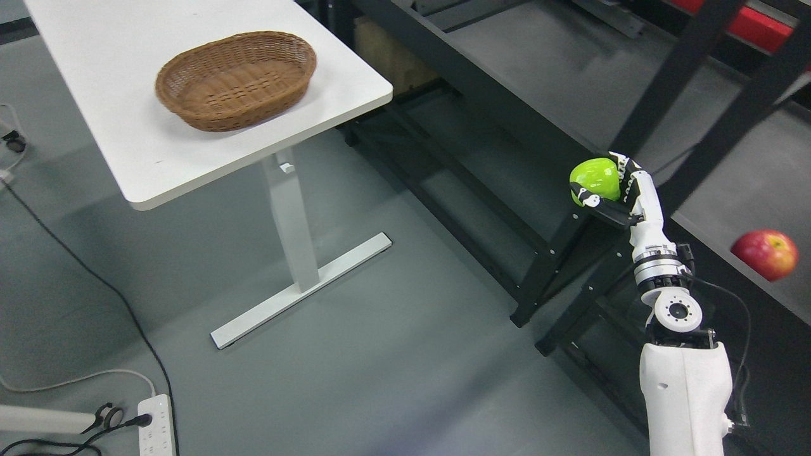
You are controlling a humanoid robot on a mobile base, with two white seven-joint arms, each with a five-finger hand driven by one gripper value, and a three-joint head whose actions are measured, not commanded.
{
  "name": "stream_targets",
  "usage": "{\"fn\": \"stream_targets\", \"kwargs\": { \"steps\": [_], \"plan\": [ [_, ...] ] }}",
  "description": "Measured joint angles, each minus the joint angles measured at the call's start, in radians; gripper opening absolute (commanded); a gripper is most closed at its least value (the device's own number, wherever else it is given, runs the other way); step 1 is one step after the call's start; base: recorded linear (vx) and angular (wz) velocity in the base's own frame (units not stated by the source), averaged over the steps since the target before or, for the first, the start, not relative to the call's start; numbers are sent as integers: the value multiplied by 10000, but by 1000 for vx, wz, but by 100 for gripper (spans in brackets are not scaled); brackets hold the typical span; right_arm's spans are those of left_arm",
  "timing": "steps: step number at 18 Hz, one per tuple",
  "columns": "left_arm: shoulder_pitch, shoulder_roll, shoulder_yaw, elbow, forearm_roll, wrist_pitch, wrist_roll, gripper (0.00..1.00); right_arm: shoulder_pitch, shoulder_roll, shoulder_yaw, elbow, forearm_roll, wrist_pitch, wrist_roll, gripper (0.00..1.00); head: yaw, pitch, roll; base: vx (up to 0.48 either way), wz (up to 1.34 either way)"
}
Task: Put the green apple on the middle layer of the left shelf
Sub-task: 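Turn toward the fruit shelf carrying the green apple in the right hand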
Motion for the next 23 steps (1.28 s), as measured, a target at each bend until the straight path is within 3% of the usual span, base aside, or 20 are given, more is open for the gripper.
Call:
{"fn": "stream_targets", "kwargs": {
  "steps": [6,13,23],
  "plan": [
    [0,0,0,0,0,0,0,100,19,11,13,0,31,-22,-36,3,0,0,0,-108,-598],
    [-1,0,0,0,0,0,0,100,-308,-19,54,10,1005,778,-45,3,0,0,0,-50,-471],
    [1,0,0,0,0,1,0,100,-538,-24,58,24,2142,1005,-133,3,0,12,0,3,-2]
  ]
}}
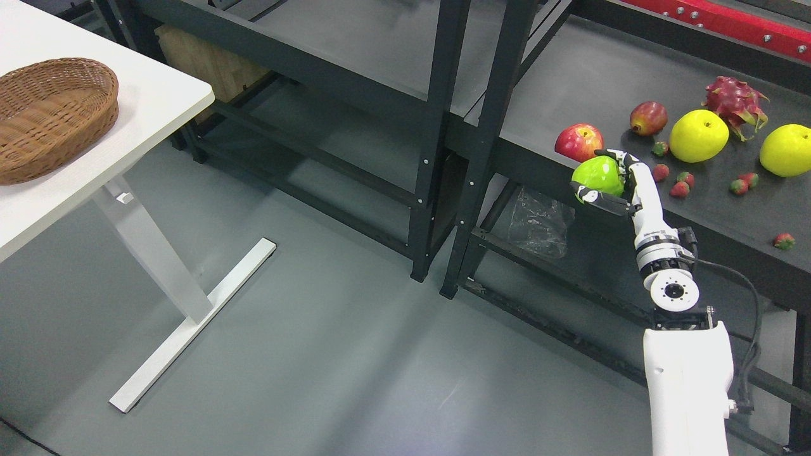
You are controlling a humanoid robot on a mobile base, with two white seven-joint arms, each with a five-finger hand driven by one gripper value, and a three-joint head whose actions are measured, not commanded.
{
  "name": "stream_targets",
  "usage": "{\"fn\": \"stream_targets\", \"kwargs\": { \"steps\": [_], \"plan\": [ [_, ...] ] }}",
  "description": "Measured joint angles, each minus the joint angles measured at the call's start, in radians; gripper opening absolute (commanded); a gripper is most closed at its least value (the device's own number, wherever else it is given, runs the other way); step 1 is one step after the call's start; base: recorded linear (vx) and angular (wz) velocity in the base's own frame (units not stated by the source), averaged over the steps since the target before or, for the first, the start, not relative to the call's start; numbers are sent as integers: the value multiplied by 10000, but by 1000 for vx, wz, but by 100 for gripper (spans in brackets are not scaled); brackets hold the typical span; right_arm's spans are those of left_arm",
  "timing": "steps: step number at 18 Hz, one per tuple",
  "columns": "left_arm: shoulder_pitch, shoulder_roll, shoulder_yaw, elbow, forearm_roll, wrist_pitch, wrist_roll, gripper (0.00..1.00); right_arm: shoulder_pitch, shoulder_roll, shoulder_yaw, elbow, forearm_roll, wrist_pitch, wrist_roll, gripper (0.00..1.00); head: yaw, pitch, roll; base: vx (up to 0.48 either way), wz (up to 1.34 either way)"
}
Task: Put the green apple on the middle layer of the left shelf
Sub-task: 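Turn toward the fruit shelf carrying the green apple in the right hand, then lower the green apple onto the shelf beside the yellow pear and release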
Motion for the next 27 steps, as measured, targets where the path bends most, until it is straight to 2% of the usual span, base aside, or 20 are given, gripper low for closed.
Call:
{"fn": "stream_targets", "kwargs": {
  "steps": [11,19,27],
  "plan": [
    [0,0,0,0,0,0,0,100,-50,9,-26,13,173,30,-101,3,0,0,0,35,-351],
    [-1,0,0,0,0,0,0,100,-38,15,-38,18,190,32,-126,3,0,0,0,131,-516],
    [-1,0,0,0,0,0,0,100,-16,25,-43,19,194,33,-167,3,0,0,0,175,-112]
  ]
}}
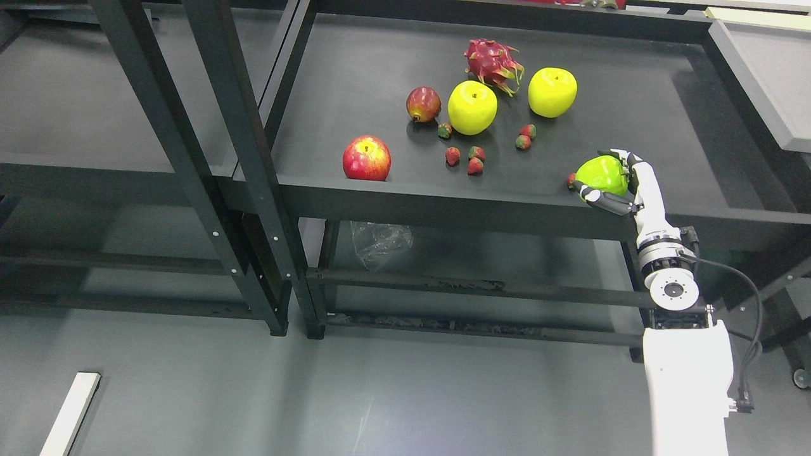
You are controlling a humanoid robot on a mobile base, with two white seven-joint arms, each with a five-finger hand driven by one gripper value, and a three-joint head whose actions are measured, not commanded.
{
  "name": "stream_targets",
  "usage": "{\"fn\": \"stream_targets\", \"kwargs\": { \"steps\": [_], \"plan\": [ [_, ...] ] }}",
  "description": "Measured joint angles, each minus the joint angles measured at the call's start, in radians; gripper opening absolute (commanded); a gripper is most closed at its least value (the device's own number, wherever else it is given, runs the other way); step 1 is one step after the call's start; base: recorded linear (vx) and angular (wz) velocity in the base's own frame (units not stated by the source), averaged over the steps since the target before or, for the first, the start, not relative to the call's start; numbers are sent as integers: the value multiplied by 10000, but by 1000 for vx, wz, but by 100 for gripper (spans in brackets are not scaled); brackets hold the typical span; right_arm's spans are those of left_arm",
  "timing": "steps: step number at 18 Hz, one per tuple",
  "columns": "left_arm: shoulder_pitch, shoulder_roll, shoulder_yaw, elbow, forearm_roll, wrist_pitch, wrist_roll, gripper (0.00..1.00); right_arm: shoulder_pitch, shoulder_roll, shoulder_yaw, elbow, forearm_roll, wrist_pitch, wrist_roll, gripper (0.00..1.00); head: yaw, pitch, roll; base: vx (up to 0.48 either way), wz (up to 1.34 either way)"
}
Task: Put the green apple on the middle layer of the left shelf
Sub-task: 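Lower the green apple onto the shelf beside the yellow pear and release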
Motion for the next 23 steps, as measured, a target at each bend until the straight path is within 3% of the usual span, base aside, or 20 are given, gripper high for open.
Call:
{"fn": "stream_targets", "kwargs": {
  "steps": [5,13,15,17,20,23],
  "plan": [
    [0,0,0,0,0,0,0,100,-81,21,64,13,13,174,-46,3,0,0,0,196,132],
    [0,0,0,0,0,0,-1,100,-1043,-23,776,720,200,1351,153,5,0,0,0,199,46],
    [0,0,0,0,0,0,-1,100,-1237,-35,954,1028,315,1459,172,19,0,0,0,175,-22],
    [0,0,0,0,0,0,-1,100,-1358,-48,1093,1312,397,1643,204,63,0,0,0,168,-16],
    [0,0,0,0,0,0,-1,100,-1426,-68,1243,1664,457,1885,219,99,0,0,0,122,1],
    [0,0,0,0,0,0,-1,100,-1447,-88,1342,1947,461,1980,224,100,0,0,0,95,-2]
  ]
}}
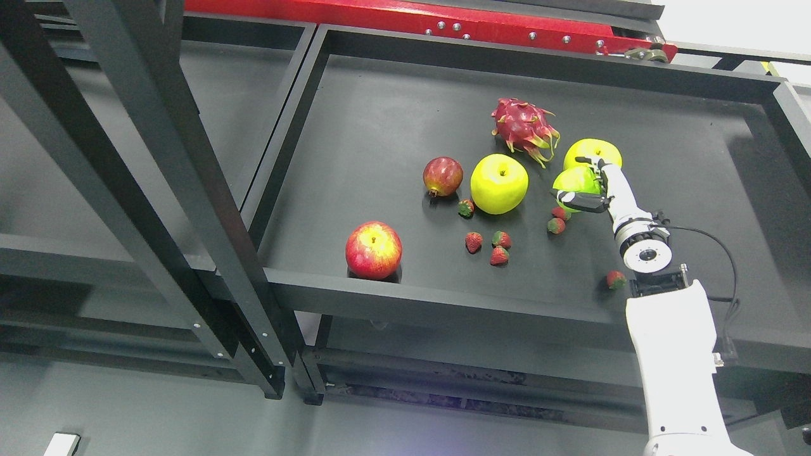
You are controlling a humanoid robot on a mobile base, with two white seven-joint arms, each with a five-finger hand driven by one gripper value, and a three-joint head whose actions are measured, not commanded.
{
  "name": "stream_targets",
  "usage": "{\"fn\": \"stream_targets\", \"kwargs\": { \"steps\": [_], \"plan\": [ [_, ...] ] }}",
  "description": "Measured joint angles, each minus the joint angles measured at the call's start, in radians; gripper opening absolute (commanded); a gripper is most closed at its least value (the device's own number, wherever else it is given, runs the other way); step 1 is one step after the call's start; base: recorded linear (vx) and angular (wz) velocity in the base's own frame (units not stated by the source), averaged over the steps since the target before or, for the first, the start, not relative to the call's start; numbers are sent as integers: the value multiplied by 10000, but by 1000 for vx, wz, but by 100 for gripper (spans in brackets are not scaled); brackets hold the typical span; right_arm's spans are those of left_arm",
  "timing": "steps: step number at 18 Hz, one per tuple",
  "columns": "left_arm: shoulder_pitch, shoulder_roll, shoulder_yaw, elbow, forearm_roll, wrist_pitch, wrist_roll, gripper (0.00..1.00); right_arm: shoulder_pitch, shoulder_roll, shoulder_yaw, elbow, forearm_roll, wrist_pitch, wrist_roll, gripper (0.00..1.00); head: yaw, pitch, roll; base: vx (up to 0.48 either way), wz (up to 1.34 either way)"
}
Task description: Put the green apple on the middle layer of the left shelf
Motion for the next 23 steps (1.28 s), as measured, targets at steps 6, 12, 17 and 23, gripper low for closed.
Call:
{"fn": "stream_targets", "kwargs": {
  "steps": [6,12,17,23],
  "plan": [
    [0,0,0,0,0,0,2,100,-27,-4,-1,345,-137,-251,-6,100,0,0,0,31,0],
    [0,0,0,0,0,1,5,100,-4,193,-452,431,-1371,-2129,-1076,100,0,0,0,0,0],
    [1,0,0,0,0,1,7,100,328,650,-761,-122,-2031,-1777,-2359,100,0,0,0,0,0],
    [0,0,0,0,0,2,7,100,1354,960,-581,-1335,-2561,-1634,-2930,100,0,0,0,0,0]
  ]
}}
